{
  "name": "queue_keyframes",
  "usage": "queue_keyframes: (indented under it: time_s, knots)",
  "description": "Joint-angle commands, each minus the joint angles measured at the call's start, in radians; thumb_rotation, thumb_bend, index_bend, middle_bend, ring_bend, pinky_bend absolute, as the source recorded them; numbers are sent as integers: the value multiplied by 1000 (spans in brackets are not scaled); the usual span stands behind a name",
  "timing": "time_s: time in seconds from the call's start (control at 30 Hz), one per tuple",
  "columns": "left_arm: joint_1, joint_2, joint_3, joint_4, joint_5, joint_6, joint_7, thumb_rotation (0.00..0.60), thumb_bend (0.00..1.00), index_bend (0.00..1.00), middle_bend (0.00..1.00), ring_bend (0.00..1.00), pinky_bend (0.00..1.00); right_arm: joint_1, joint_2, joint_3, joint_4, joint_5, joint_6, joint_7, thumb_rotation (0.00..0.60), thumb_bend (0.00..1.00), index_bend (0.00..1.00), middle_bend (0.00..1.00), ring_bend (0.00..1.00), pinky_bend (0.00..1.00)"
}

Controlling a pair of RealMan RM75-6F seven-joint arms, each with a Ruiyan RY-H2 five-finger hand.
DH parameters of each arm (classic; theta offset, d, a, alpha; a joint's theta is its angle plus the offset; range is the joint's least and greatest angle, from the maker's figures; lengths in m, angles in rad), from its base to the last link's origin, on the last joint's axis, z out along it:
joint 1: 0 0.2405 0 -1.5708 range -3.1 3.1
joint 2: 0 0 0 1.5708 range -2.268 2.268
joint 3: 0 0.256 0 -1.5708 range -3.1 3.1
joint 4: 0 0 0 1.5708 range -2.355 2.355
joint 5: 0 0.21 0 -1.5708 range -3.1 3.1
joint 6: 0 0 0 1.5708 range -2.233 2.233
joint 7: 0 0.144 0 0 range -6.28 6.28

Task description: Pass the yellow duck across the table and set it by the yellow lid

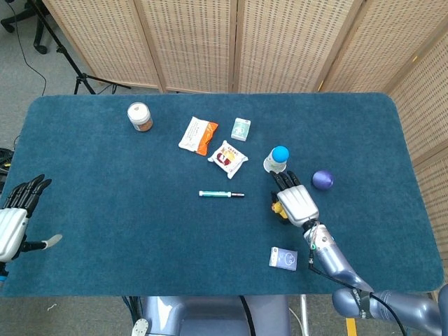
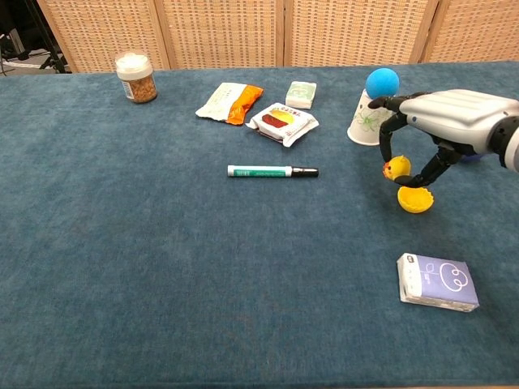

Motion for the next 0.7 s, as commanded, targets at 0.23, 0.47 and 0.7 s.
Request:
queue_keyframes:
  time_s: [0.23, 0.47, 0.7]
  knots:
    - [0, 0, 1, 1, -2, -5, 3, 600, 30, 0, 0, 0, 0, -21, -6, -15, 38, -26, -14, 39, 600, 388, 502, 0, 0, 0]
    - [-2, -2, 3, -4, -1, -9, 11, 600, 30, 0, 0, 0, 0, -33, 2, -19, 44, -45, -17, 58, 600, 388, 502, 0, 0, 0]
    - [-4, -3, 3, -5, -2, -15, 18, 600, 30, 0, 0, 0, 0, -44, 9, -22, 41, -55, -16, 60, 600, 388, 502, 0, 0, 0]
